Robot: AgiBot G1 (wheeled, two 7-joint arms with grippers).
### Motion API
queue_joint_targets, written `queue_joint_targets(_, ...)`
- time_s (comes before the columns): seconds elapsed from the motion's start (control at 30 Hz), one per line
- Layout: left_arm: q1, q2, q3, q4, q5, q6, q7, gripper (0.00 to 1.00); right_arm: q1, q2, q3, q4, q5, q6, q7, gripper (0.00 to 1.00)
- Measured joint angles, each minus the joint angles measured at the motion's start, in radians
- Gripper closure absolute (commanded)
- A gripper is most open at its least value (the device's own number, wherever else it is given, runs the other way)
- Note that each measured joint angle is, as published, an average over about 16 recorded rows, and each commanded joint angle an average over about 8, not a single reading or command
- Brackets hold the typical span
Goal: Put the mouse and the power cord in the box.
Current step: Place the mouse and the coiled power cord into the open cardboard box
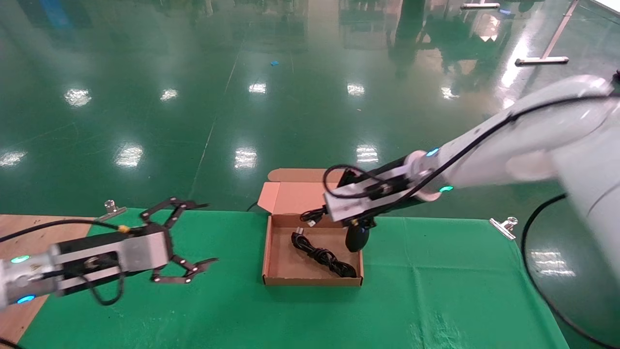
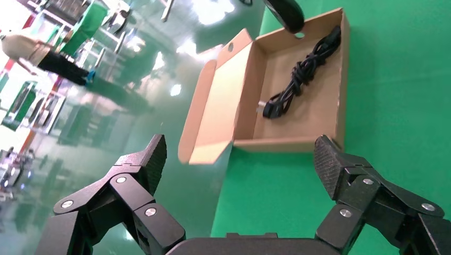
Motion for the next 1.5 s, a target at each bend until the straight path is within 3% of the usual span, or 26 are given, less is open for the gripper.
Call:
queue_joint_targets(0.37,0.03,-0.006,-0.045,0.197,-0.075,0.125,0.086,0.0,-0.159,-0.002,-0.192,0.188,0.071,0.25,0.112,0.97)
queue_joint_targets(0.63,0.029,0.011,-0.058,0.29,-0.094,0.182,0.127,0.0,-0.208,-0.001,-0.304,0.23,0.124,0.32,0.177,0.02)
queue_joint_targets(1.23,0.025,0.017,-0.06,0.303,-0.094,0.193,0.132,0.0,-0.216,0.004,-0.323,0.237,0.14,0.329,0.192,0.0)
queue_joint_targets(1.5,0.038,0.008,-0.088,0.254,-0.085,0.201,0.072,0.0,-0.228,0.026,-0.3,0.257,0.16,0.307,0.209,0.0)
